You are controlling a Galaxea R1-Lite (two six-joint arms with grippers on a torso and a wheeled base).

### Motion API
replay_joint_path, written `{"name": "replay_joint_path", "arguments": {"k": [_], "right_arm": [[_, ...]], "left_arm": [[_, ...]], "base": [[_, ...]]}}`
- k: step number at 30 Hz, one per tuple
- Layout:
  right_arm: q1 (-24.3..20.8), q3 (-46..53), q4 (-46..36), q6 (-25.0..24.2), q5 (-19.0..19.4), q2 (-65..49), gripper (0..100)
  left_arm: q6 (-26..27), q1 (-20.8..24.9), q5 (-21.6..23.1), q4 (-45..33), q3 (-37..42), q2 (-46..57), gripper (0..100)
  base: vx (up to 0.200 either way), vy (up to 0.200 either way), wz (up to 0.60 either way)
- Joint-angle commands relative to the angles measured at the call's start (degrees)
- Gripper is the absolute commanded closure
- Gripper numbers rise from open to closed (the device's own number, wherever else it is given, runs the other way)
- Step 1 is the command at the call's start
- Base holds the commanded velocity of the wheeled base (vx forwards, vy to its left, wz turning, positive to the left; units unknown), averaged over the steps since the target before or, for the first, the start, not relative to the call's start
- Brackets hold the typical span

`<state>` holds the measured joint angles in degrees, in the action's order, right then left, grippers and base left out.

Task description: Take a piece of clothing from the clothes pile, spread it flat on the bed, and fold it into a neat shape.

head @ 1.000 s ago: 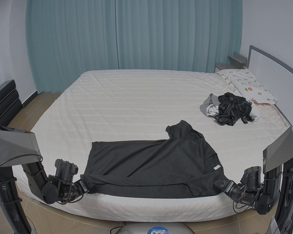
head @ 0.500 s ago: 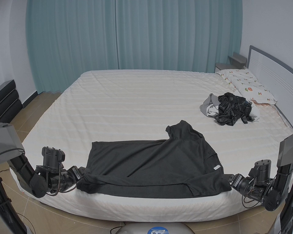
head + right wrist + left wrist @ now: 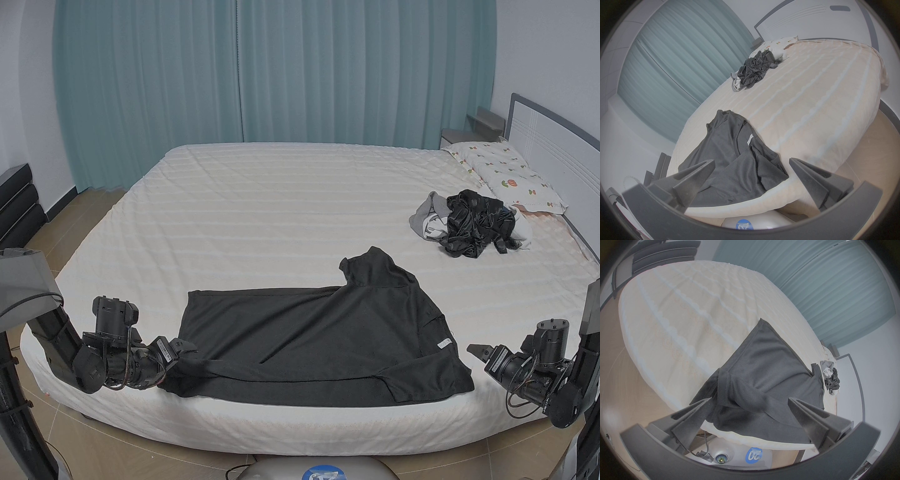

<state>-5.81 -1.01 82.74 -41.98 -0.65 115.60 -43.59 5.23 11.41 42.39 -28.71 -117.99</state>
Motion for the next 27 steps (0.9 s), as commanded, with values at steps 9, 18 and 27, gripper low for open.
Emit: {"name": "replay_joint_path", "arguments": {"k": [9,18,27], "right_arm": [[-0.2,0.8,0.1,-0.2,1.3,1.0,0],[-0.4,0.8,0.1,-0.2,1.3,1.1,0],[-0.5,0.8,0.1,-0.2,1.3,1.0,0]], "left_arm": [[-0.1,0.2,-0.3,0.2,-3.7,-5.1,0],[-3.3,-0.3,-1.0,0.1,-4.9,-4.5,100],[-8.3,-2.3,-1.7,0.2,-7.4,-3.6,100]], "base": [[0.0,0.0,0.0],[0.0,0.0,0.0],[0.0,0.0,0.0]]}}
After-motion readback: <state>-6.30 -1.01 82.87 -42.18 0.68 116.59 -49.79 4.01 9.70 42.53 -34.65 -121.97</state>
